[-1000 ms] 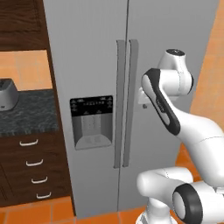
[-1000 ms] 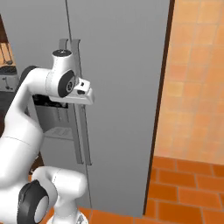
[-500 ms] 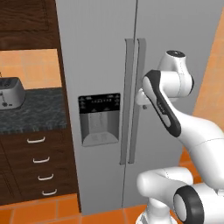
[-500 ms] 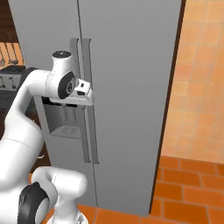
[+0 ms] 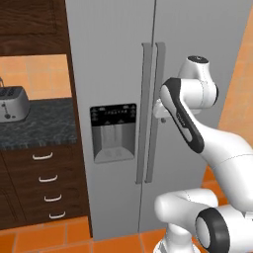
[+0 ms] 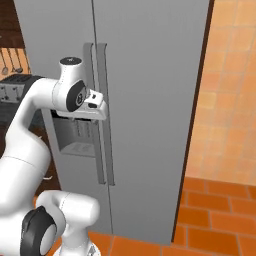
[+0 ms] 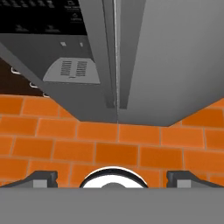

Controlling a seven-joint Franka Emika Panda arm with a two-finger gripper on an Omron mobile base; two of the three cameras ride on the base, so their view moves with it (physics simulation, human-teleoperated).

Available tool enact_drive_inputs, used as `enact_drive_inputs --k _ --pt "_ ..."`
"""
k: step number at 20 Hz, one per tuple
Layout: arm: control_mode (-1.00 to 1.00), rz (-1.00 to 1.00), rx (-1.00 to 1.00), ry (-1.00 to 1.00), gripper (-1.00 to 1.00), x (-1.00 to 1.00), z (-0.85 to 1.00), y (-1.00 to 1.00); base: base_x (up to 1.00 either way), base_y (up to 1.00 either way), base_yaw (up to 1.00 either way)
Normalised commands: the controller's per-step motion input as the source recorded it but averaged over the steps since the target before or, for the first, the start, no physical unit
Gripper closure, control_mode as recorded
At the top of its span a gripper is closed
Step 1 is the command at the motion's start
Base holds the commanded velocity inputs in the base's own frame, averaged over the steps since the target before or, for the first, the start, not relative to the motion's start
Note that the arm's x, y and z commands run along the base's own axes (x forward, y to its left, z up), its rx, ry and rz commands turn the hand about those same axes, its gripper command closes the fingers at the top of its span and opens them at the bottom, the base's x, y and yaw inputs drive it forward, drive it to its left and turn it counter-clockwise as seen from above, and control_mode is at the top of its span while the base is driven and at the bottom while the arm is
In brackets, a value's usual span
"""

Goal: Take the strawberry from the fridge and place it on top of the pancake, located on the dining counter.

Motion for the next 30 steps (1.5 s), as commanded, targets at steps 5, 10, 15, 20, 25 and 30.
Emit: enact_drive_inputs --k 5,10,15,20,25,30 --pt "1.0 0.0 0.0 0.0 -1.0 0.0 0.0 0.0 -0.34 0.01 0.0" --pt "1.0 0.0 0.0 0.0 -1.0 0.0 0.0 0.0 -0.03 0.0 0.0" --pt "-1.0 0.03 0.0 -0.09 -1.0 0.32 0.0 -0.01 0.0 0.0 0.0" --pt "-1.0 0.03 0.0 -0.34 -1.0 0.51 0.03 -0.03 0.0 0.0 0.0" --pt "-1.0 -0.07 0.0 -0.28 -1.0 0.59 0.12 0.0 0.0 0.0 0.0" --pt "-1.0 -0.08 0.0 -0.11 -1.0 0.59 0.07 -0.05 0.0 0.0 0.0"
